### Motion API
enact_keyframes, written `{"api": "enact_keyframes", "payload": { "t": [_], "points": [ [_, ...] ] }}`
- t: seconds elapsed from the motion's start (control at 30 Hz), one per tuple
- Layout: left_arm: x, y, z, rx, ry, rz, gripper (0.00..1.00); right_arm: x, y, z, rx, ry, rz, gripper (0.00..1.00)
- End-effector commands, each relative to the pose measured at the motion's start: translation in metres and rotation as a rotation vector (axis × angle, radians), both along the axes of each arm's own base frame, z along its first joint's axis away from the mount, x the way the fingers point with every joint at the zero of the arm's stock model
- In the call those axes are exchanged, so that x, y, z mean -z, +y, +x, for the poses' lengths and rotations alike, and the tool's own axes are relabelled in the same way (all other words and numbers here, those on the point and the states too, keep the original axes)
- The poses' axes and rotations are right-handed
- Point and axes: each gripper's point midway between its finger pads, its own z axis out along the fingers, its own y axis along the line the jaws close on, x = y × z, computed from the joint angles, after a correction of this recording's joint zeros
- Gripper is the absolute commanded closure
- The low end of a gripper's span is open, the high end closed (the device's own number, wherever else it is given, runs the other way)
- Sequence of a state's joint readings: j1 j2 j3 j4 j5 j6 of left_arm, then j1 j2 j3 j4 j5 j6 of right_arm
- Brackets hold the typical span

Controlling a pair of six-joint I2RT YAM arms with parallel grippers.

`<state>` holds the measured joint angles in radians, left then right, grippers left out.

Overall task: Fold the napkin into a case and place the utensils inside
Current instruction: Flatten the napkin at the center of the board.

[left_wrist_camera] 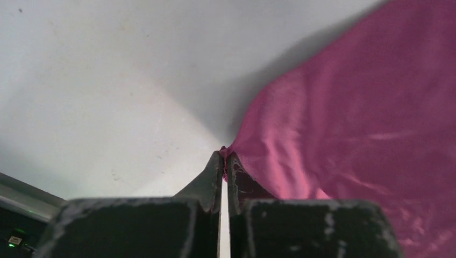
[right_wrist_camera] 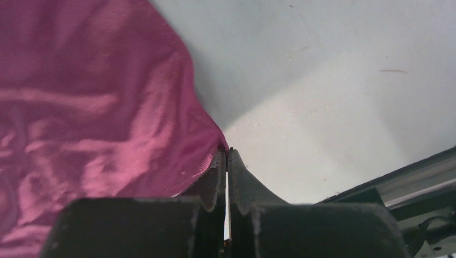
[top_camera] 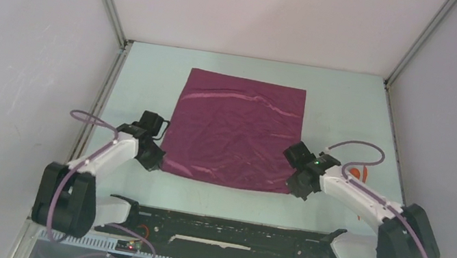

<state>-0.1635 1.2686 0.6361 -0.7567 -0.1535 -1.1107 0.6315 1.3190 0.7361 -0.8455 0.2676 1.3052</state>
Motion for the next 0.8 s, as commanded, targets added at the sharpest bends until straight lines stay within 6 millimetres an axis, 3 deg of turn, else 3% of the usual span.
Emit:
{"api": "enact_keyframes", "payload": {
  "t": [0.0, 0.13, 0.3, 0.43, 0.57, 0.67, 0.77],
  "points": [
    [-0.052, 0.005, 0.025, 0.079, -0.260, 0.044, 1.00, -0.040, 0.003, 0.022, -0.181, -0.217, 0.020, 1.00],
    [-0.126, -0.007, 0.035, 0.179, -0.532, -0.012, 1.00, -0.099, 0.013, 0.038, -0.329, -0.484, 0.088, 1.00],
    [-0.247, -0.024, 0.033, 0.322, -0.870, -0.069, 1.00, -0.206, 0.025, 0.036, -0.503, -0.845, 0.216, 1.00],
    [-0.348, -0.031, 0.004, 0.414, -1.144, -0.089, 1.00, -0.292, 0.027, 0.009, -0.647, -1.075, 0.283, 1.00],
    [-0.435, -0.025, -0.042, 0.439, -1.395, -0.081, 1.00, -0.359, 0.026, -0.024, -0.749, -1.257, 0.369, 1.00],
    [-0.472, -0.024, -0.066, 0.453, -1.501, -0.083, 1.00, -0.397, 0.023, -0.044, -0.778, -1.363, 0.439, 1.00],
    [-0.500, -0.029, -0.073, 0.476, -1.573, -0.112, 1.00, -0.430, 0.024, -0.055, -0.795, -1.441, 0.501, 1.00]
  ]
}}
